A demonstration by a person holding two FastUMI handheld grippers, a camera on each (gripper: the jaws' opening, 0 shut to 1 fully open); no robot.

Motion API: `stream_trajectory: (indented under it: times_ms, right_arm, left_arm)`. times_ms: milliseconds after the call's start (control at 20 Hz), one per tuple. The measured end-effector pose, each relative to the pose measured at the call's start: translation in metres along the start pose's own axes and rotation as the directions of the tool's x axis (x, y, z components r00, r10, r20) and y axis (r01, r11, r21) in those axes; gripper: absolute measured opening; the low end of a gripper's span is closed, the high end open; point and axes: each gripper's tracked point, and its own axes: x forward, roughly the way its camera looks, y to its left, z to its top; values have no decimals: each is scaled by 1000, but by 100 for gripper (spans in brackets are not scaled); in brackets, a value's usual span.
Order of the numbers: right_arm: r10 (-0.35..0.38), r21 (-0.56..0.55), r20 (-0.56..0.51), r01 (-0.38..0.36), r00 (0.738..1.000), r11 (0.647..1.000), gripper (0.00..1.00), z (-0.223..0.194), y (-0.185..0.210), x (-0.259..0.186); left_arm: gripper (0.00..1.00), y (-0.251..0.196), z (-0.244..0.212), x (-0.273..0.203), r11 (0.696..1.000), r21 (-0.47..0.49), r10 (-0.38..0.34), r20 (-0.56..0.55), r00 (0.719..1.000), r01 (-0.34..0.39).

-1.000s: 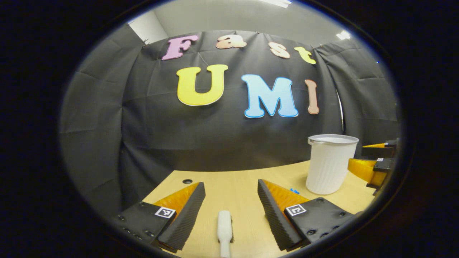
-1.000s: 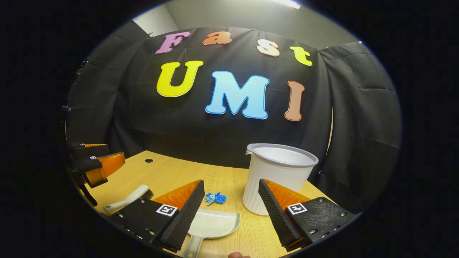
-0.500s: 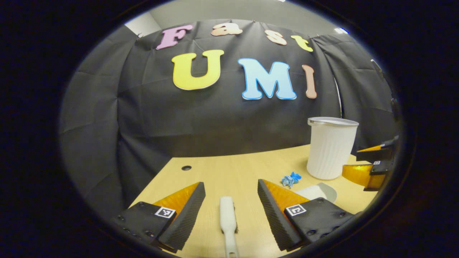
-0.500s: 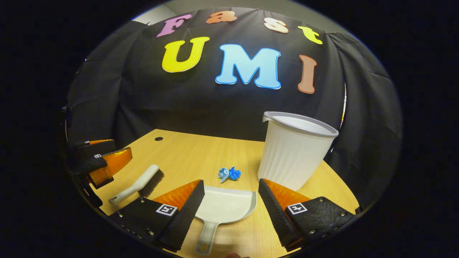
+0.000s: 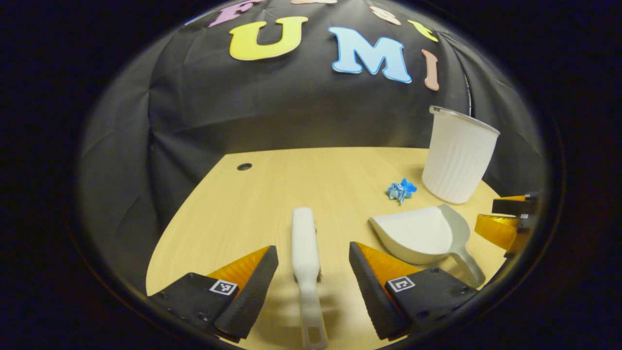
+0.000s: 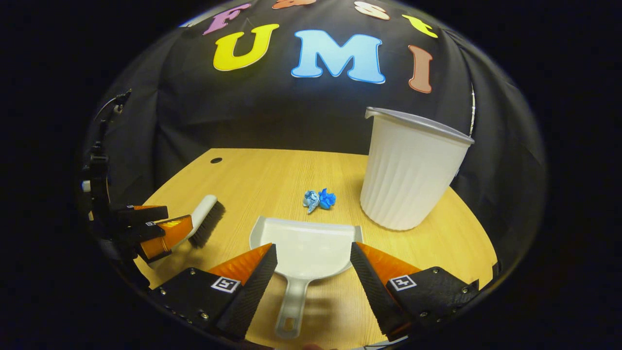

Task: Pick up the small broom and dustpan from the desktop, sweep the trash into the dustpan with the broom, and then empty the trash into the garbage bin.

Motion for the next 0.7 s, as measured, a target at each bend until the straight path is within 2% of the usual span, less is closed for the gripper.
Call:
stream_trajectory:
  times_ms: [100, 200, 300, 700]
  right_arm:
    - [-3, 7, -58, 4, 998, 1000, 95, -13, 1, 5]
    - [3, 17, -113, -1, 994, 1000, 95, -28, 3, 9]
    - [11, 27, -170, -6, 985, 1000, 95, -42, 7, 13]
    - [33, 28, -318, -26, 948, 999, 95, -60, 12, 26]
  left_arm:
    - [98, -1, -11, 8, 1000, 3, -6, -55, 998, 7]
    - [94, -1, -21, 17, 1000, 20, -1, -108, 994, 4]
    - [98, 2, -33, 23, 999, 43, 5, -162, 987, 2]
    - [99, 0, -47, 37, 998, 60, 1, -239, 971, 14]
